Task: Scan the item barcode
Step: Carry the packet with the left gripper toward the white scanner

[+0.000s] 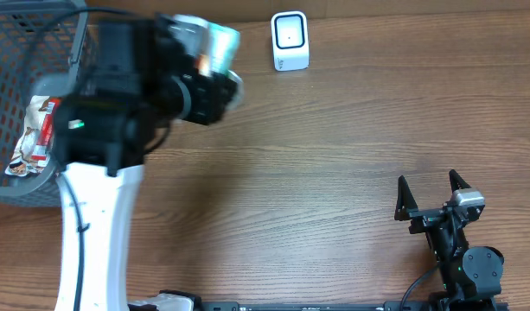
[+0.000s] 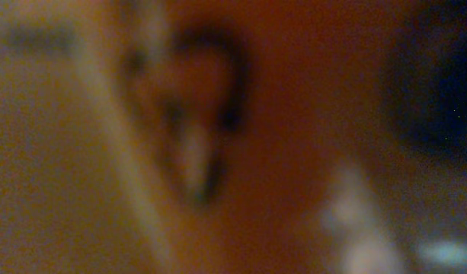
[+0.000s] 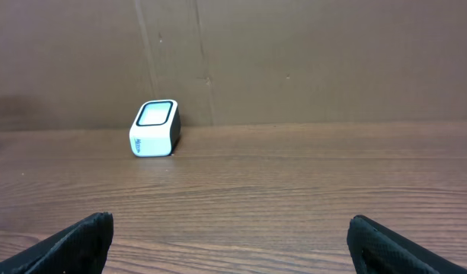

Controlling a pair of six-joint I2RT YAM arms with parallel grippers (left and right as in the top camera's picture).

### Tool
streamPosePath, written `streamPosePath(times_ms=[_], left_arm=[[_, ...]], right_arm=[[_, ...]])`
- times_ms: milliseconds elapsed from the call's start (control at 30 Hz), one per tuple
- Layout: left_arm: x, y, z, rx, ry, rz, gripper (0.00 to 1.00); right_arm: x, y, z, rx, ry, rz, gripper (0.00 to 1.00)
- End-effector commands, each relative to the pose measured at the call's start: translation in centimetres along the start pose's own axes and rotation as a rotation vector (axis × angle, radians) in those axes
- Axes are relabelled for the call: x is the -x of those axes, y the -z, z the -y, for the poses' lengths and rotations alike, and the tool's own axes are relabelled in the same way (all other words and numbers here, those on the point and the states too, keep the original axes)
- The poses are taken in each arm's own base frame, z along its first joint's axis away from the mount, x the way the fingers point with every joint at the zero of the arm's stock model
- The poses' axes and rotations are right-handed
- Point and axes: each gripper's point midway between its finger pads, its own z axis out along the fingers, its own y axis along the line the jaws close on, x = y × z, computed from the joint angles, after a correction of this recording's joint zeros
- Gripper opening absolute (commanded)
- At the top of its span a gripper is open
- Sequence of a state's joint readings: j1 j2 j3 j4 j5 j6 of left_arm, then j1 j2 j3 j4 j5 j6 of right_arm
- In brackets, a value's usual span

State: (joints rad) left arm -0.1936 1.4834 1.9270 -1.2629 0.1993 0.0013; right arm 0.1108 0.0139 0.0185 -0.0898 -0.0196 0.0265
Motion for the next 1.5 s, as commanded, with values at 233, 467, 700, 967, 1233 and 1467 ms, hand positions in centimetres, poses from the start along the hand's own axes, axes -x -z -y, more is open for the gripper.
streamPosePath(times_ms=[233,467,700,967,1233,1467], left_arm=[[-5.1,-8.6,7.4,-0.114,-0.148,-0.109,0.53],[-9.6,-14.8,12.4,-0.183,-0.243,-0.180,0.54],[-13.7,-20.1,15.7,-0.147,-0.333,-0.275,0.54],[-16.4,-24.4,19.1,-0.162,-0.361,-0.295,0.55],[-17.4,-26.3,19.4,-0.141,-0.266,-0.310,0.54],[-18.7,-26.9,20.0,-0.143,-0.287,-0.337,0.55]], right_arm=[[-0.1,0.0,0.2,-0.005,0.001,0.007,1.00],[-0.1,0.0,0.2,-0.005,0.001,0.007,1.00],[-0.1,0.0,0.2,-0.005,0.001,0.007,1.00],[-0.1,0.0,0.2,-0.005,0.001,0.007,1.00],[-0.1,0.0,0.2,-0.005,0.001,0.007,1.00],[-0.1,0.0,0.2,-0.005,0.001,0.007,1.00]])
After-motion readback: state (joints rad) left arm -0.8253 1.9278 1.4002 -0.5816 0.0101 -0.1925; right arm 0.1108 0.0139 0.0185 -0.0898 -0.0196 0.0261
